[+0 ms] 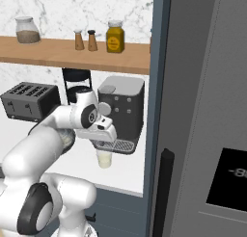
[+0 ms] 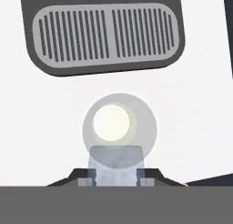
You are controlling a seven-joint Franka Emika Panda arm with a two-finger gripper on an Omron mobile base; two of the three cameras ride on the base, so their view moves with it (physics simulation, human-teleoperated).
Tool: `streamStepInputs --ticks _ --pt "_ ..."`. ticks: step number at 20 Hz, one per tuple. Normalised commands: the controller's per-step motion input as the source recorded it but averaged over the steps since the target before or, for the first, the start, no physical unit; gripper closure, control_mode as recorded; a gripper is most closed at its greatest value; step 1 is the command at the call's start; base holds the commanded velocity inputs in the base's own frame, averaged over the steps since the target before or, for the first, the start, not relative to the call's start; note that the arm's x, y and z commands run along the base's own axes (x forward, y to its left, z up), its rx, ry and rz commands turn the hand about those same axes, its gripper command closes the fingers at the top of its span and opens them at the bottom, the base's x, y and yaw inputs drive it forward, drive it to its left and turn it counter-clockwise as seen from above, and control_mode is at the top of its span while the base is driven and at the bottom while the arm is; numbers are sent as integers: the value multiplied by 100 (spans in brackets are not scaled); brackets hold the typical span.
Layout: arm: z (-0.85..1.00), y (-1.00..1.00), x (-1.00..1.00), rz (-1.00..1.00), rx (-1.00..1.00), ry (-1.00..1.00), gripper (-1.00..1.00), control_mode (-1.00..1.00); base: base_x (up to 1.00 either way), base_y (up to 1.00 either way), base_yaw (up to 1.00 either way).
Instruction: Grab a lemon wedge from the fridge and one ice cube from the ice bowl, and put them in the glass of lemonade.
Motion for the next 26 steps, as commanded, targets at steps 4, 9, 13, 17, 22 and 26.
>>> streamStepInputs --ticks 4,9,13,17,22,26 --pt "-10 -1 9 0 0 0 100 -100 0 0 0" --pt "-23 -2 3 1 0 0 100 -100 0 0 0" --pt "-33 -23 0 10 3 0 100 -100 0 0 0" --pt "-3 -23 0 12 1 0 100 -100 0 0 0" --pt "0 -2 -10 5 0 -1 100 -100 0 0 0" --pt "4 10 -9 0 0 -4 100 -100 0 0 0"
